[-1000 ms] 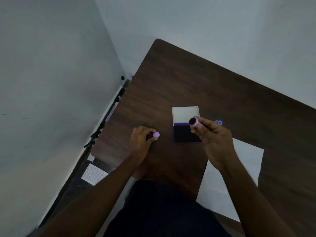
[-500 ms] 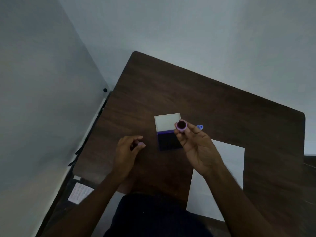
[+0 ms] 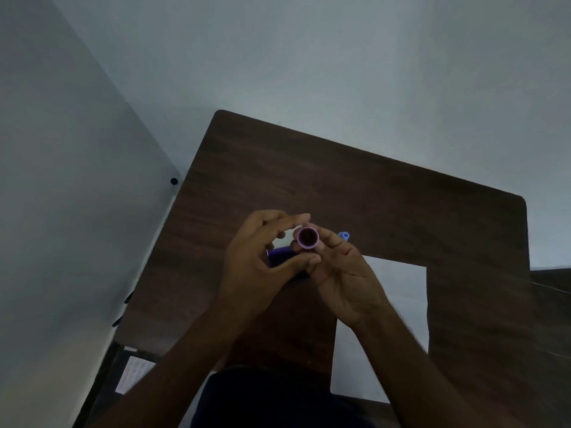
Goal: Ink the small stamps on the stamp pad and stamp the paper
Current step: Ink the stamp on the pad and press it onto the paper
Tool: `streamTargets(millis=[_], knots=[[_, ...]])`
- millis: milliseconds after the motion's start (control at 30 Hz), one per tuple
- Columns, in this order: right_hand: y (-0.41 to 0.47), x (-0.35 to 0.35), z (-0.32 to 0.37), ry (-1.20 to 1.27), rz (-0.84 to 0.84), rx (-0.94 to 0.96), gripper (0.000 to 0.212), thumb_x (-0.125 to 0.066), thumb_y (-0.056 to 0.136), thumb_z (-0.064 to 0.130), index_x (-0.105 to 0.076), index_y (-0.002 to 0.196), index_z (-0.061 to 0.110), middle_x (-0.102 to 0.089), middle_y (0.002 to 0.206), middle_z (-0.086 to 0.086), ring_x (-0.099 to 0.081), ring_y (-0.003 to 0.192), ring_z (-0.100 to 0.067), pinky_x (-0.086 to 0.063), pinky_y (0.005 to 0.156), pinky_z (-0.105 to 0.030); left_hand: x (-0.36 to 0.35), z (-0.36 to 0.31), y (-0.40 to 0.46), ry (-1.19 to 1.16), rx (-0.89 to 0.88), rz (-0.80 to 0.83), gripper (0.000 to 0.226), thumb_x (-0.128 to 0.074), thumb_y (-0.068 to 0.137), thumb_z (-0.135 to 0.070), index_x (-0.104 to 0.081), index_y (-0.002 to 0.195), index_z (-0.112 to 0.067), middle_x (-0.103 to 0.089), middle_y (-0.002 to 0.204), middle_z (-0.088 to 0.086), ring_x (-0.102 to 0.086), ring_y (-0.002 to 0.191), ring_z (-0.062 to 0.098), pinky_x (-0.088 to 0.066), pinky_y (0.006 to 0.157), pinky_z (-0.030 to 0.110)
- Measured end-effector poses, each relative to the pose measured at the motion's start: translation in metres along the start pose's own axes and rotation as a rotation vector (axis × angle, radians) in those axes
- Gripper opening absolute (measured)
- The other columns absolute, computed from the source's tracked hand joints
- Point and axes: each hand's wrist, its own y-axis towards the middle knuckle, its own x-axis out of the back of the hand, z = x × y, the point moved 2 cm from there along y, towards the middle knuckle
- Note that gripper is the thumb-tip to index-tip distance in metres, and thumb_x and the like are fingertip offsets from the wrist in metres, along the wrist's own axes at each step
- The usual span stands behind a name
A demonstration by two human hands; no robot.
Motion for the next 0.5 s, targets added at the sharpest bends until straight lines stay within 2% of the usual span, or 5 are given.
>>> streamTargets(millis=[100,200,300,500], knots=[[-0.001,0.002,0.001,-0.023,0.006,0.008,0.029,-0.062,0.079,0.010,-0.068,0.107,0.008,-0.068,0.112,-0.011,-0.063,0.104,-0.024,-0.054,0.082,-0.029,0.000,-0.005,0.001,0.016,-0.002,-0.007,0.052,-0.074,0.067,-0.037,-0.065,0.111,-0.009,-0.061,0.109,0.009,-0.054,0.094,0.014,-0.046,0.077,0.021],[-0.002,0.003,-0.001,-0.020,0.040,0.011,0.031,-0.069,0.076,0.012,-0.068,0.107,0.008,-0.067,0.113,-0.011,-0.062,0.106,-0.024,-0.053,0.082,-0.029,0.001,-0.008,0.000,0.026,0.035,-0.029,0.051,-0.080,0.065,-0.031,-0.067,0.106,-0.004,-0.063,0.108,0.011,-0.058,0.099,0.023,-0.051,0.086,0.037],[-0.002,0.005,-0.002,0.022,0.073,-0.004,0.037,-0.075,0.073,0.014,-0.067,0.109,0.007,-0.067,0.115,-0.012,-0.062,0.107,-0.025,-0.052,0.082,-0.029,0.003,-0.014,0.001,0.031,0.049,-0.041,0.049,-0.085,0.062,-0.019,-0.067,0.103,0.003,-0.064,0.107,0.017,-0.059,0.099,0.030,-0.050,0.088,0.051],[-0.003,0.009,-0.004,0.055,0.102,-0.036,0.039,-0.071,0.078,0.016,-0.064,0.115,0.008,-0.066,0.115,-0.011,-0.062,0.106,-0.023,-0.052,0.086,-0.031,0.003,-0.024,0.001,0.065,0.036,-0.024,0.048,-0.086,0.061,-0.015,-0.068,0.100,0.006,-0.064,0.108,0.021,-0.058,0.101,0.033,-0.048,0.089,0.052]])
